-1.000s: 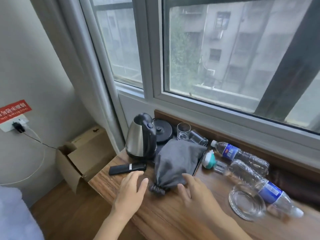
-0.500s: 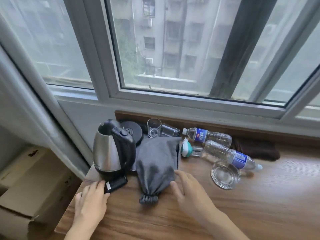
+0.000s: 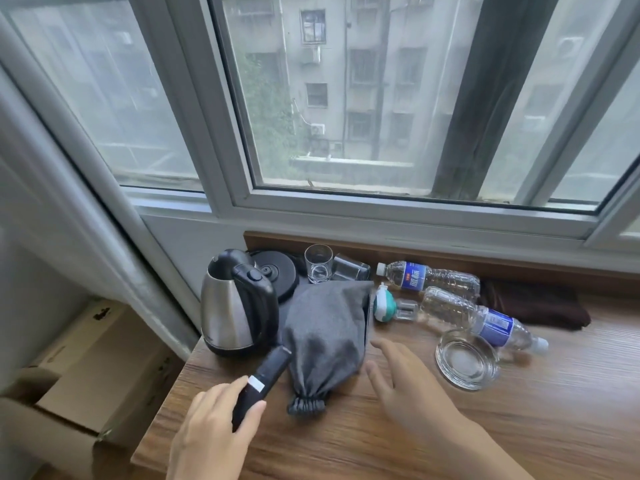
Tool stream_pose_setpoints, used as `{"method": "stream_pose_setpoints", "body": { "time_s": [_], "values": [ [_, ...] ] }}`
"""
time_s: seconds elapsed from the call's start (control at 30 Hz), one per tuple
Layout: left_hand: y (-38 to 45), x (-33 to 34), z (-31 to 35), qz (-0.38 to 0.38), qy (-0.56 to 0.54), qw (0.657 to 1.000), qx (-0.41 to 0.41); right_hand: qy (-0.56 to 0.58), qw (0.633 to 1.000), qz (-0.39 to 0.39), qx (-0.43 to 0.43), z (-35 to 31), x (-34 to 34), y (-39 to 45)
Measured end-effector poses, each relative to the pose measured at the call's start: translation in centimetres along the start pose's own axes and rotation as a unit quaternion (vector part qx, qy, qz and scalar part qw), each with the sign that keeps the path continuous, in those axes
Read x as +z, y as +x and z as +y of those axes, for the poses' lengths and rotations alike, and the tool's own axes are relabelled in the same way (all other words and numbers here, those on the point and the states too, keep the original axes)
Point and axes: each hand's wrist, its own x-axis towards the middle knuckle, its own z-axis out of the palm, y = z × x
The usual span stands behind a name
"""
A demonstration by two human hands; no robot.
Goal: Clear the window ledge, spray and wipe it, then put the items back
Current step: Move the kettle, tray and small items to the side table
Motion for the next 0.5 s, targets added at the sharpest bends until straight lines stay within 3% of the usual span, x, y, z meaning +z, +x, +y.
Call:
{"method": "stream_pose_setpoints", "body": {
  "time_s": [0.13,0.23,0.33,0.5],
  "values": [
    [3.2,-1.3,9.1,-0.019,-0.066,0.998,0.005,0.009,1.000,0.003,-0.007,0.0,-0.8,1.1],
    [7.1,0.8,14.0,-0.024,0.011,0.999,0.029,0.022,1.000,0.015,-0.014,0.0,-1.4,1.5],
    [10.3,4.4,16.3,-0.051,0.098,0.994,0.014,0.033,0.999,0.020,-0.011,0.5,-1.6,1.5],
    [12.7,8.3,16.5,-0.077,0.136,0.988,-0.016,0.043,0.999,0.029,0.002,2.7,-2.2,1.3]
  ]
}}
